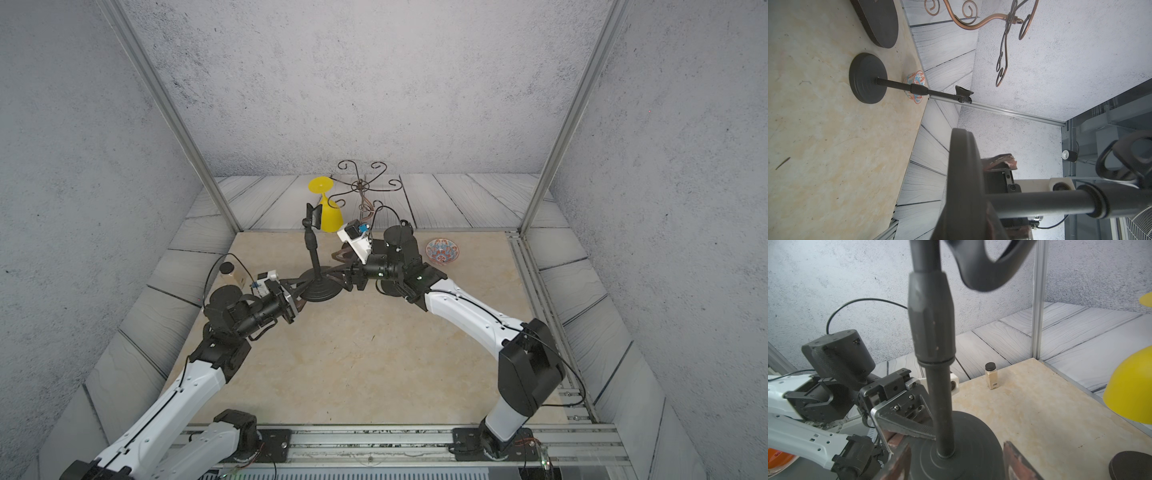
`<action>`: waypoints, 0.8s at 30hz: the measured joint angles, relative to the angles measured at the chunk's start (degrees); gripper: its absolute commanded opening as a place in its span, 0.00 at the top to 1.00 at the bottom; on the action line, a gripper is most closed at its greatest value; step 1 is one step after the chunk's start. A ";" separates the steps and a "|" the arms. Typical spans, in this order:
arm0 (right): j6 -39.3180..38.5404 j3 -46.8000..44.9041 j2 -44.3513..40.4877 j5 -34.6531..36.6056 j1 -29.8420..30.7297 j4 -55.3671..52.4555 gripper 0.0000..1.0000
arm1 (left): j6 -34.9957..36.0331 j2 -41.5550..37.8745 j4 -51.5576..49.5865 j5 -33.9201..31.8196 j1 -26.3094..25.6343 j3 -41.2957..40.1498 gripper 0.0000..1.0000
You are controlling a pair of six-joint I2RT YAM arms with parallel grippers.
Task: Assemble a microphone stand
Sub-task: Screw the microphone stand pole into the microphone stand base.
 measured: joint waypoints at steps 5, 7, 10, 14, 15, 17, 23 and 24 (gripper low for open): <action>-0.46 1.86 2.62 -2.80 0.00 -0.61 0.40 | -0.04 0.00 0.00 0.00 0.00 0.00 1.00; -0.48 2.84 3.61 -4.11 0.00 -0.90 0.41 | -0.04 0.00 0.00 0.00 0.00 0.00 1.00; -0.35 4.22 4.68 -5.81 0.00 -0.96 0.44 | -0.04 0.00 0.00 0.00 0.00 0.00 1.00; 0.09 5.79 5.84 -7.61 0.00 -0.94 0.53 | -0.04 0.00 0.00 0.00 0.00 0.00 1.00; 0.17 6.10 6.05 -7.93 0.00 -0.94 0.54 | -0.04 0.00 0.00 0.00 0.00 0.00 1.00; 0.55 6.56 6.67 -8.44 0.00 -0.90 0.59 | -0.04 0.00 0.00 0.00 0.00 0.00 1.00; 1.22 6.88 7.69 -9.68 0.31 -1.27 0.81 | -0.07 0.00 -0.04 -0.48 0.00 0.00 1.00; 1.11 7.08 7.72 -9.66 0.44 -1.36 0.84 | -0.07 0.00 -0.04 -0.57 0.09 0.00 1.00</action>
